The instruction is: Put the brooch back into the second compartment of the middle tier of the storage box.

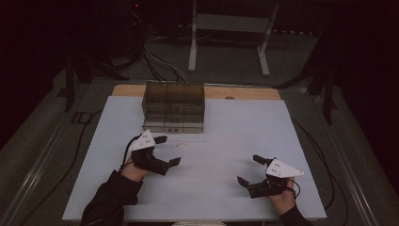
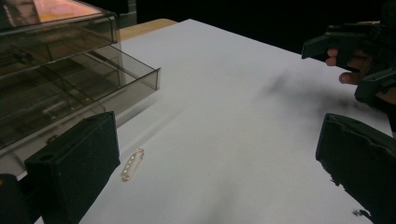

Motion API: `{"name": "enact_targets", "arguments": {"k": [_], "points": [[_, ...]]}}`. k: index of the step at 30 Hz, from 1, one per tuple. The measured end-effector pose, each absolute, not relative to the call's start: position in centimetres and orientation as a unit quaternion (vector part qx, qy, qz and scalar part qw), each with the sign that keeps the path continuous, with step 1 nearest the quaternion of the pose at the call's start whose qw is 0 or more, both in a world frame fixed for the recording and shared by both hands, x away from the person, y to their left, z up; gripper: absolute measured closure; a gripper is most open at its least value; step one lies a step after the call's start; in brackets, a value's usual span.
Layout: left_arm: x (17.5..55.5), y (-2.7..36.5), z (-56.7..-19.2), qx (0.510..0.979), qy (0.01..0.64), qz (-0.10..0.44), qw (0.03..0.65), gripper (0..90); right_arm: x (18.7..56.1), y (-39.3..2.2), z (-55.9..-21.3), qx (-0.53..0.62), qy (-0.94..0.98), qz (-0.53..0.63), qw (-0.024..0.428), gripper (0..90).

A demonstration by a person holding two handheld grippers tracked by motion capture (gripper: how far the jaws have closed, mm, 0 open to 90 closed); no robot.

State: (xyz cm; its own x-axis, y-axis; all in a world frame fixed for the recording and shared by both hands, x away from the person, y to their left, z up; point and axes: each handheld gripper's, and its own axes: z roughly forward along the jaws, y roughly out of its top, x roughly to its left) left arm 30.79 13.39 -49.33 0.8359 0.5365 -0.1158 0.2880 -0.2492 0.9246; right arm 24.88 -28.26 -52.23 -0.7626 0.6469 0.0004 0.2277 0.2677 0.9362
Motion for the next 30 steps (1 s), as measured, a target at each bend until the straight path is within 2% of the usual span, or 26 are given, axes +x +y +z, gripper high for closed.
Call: {"name": "enact_targets", "arguments": {"k": [11,20,21,27,29,30], "points": [[32.9,12.5,-50.0,0.766,0.295,0.124,0.558,0.7,24.9,-28.3,-52.2,0.285,0.770,0.537,0.195,0.0],[34.5,11.5,-51.4,0.800,0.310,0.116,0.501,0.7,24.9,-28.3,-52.3,0.283,0.772,0.535,0.195,0.0],[34.6,11.4,-51.6,0.803,0.310,0.115,0.496,4.5,25.0,-28.3,-52.3,0.284,0.771,0.536,0.193,0.0],[35.5,11.0,-52.8,0.823,0.333,0.097,0.450,8.1,25.0,-28.2,-52.3,0.282,0.773,0.534,0.193,0.0],[35.6,10.8,-53.0,0.829,0.333,0.102,0.438,16.2,25.0,-28.2,-52.3,0.282,0.772,0.535,0.193,0.0],[35.7,10.7,-53.1,0.835,0.331,0.104,0.428,16.3,24.9,-28.2,-52.3,0.282,0.773,0.534,0.194,0.0]]}}
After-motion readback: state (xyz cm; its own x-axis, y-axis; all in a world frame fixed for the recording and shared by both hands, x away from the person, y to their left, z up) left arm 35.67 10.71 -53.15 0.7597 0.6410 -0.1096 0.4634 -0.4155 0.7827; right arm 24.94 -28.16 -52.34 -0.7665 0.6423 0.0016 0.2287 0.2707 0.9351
